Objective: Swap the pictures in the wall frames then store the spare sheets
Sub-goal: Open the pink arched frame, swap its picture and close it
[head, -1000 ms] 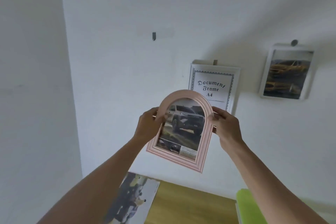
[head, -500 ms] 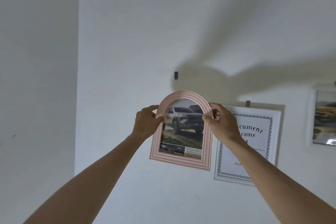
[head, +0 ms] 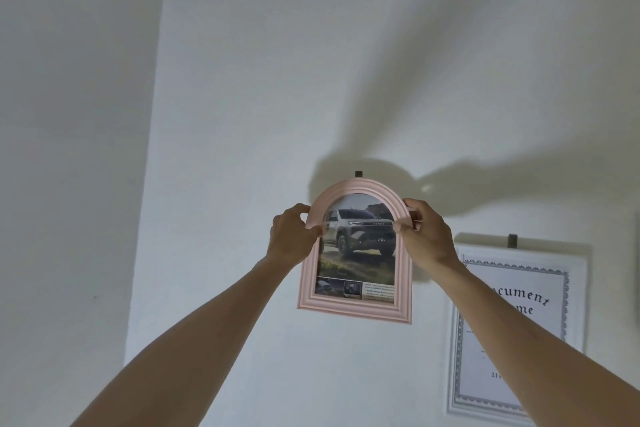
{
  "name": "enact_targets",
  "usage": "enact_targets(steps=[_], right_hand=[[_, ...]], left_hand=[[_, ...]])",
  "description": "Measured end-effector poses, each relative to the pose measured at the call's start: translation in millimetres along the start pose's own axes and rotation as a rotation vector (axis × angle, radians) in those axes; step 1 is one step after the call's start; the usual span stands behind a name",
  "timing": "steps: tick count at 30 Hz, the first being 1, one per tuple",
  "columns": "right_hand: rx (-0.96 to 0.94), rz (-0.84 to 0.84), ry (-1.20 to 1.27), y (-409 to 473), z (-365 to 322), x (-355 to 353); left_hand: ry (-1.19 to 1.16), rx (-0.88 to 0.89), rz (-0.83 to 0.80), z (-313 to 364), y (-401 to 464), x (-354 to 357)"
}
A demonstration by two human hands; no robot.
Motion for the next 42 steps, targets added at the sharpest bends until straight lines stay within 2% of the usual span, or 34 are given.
enact_targets(steps=[7,15,19,26,30,42], right_hand=[[-0.052,0.026,-0.091,15,12,10],[-0.074,0.135,-0.117,26,28,16],[-0.087,0.127,-0.15,23,36,23],[-0.162,0.152,-0.253,18,28,22],[-0.225,0.205,-0.415,11,23,24],[-0.27,0.121,-0.367,12,17,24]], left_hand=[[0.008,0.015,-0.004,-8,12,9],[0.004,0.085,0.038,-8,17,12],[0.018,0.085,0.009,-11,14,18],[0.13,0.073,0.045,-14,17,22],[0.23,0.058,0.057,-14,17,25],[0.227,0.062,0.093,-14,13,24]])
Point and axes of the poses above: each hand's wrist, its own y-axis towards the middle knuckle, its own x-axis out of the palm, z = x × y, the point moved 7 cm from there along y, towards the middle knuckle, and after that the axes turned 5 degrees about -z, right-handed, at the moved point
